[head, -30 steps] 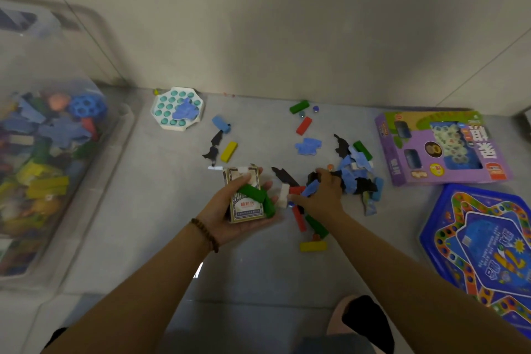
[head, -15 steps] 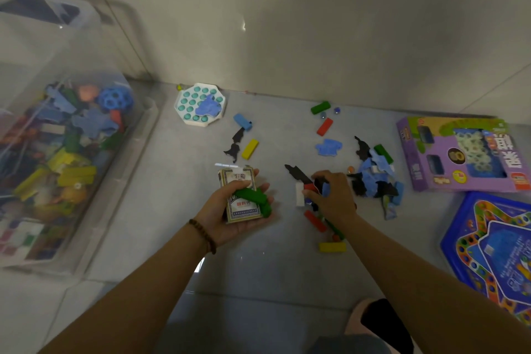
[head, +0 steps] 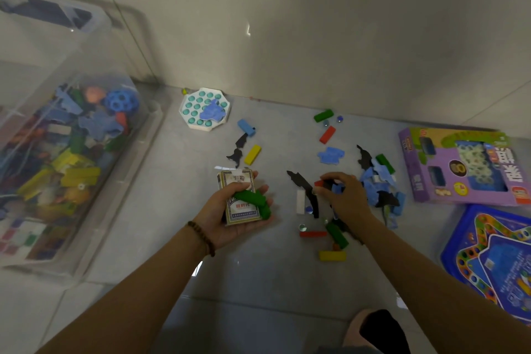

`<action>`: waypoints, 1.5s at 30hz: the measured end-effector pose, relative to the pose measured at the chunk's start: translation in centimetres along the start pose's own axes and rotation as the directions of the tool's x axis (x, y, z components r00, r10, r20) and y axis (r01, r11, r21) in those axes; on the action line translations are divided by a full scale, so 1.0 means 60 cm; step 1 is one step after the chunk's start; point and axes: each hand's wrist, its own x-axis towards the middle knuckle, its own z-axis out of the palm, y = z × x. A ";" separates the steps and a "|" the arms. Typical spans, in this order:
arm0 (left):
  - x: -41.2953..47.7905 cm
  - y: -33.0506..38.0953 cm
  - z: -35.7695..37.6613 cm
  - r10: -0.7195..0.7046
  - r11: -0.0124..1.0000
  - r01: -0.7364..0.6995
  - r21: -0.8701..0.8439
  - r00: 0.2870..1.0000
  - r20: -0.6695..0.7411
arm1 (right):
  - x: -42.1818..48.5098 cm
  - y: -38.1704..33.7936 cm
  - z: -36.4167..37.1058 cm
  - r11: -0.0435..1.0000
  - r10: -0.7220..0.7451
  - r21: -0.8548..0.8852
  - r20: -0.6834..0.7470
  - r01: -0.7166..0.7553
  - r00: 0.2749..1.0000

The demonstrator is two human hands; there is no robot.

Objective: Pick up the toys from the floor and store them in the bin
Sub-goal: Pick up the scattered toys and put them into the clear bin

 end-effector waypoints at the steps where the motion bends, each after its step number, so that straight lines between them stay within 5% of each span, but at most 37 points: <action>1: -0.003 0.003 0.004 0.002 1.000 -0.002 -0.001 1.000 0.003 | -0.002 -0.010 -0.004 1.000 -0.009 0.027 0.007 0.009 1.000; 8: -0.094 0.123 0.063 0.105 0.990 -0.108 0.087 0.993 0.047 | -0.017 -0.226 -0.028 0.947 -0.245 0.249 0.159 0.201 0.956; 15: -0.305 0.344 0.060 0.413 0.896 -0.412 0.165 0.910 0.030 | -0.039 -0.538 0.062 0.834 -0.452 0.477 0.300 0.279 0.840; 21: -0.405 0.433 -0.073 0.477 0.879 -0.454 0.146 0.840 -0.257 | -0.069 -0.676 0.268 0.855 -0.442 0.480 0.476 0.196 0.760; 27: -0.410 0.462 -0.181 0.464 0.880 -0.462 0.105 0.796 -0.388 | -0.066 -0.713 0.407 0.917 -0.324 0.384 0.564 0.106 0.759; 32: -0.400 0.466 -0.203 0.522 0.847 -0.359 0.392 0.700 -0.488 | -0.042 -0.698 0.411 0.955 -0.255 0.279 0.595 0.101 0.762; 40: -0.369 0.443 -0.101 0.714 0.646 -0.476 0.597 0.654 -0.250 | -0.005 -0.630 0.298 0.881 -0.285 0.472 0.472 0.034 0.835; 45: -0.309 0.419 -0.007 0.811 0.378 -0.553 0.742 0.585 0.023 | 0.024 -0.528 0.195 0.899 -0.213 0.437 0.399 0.019 0.892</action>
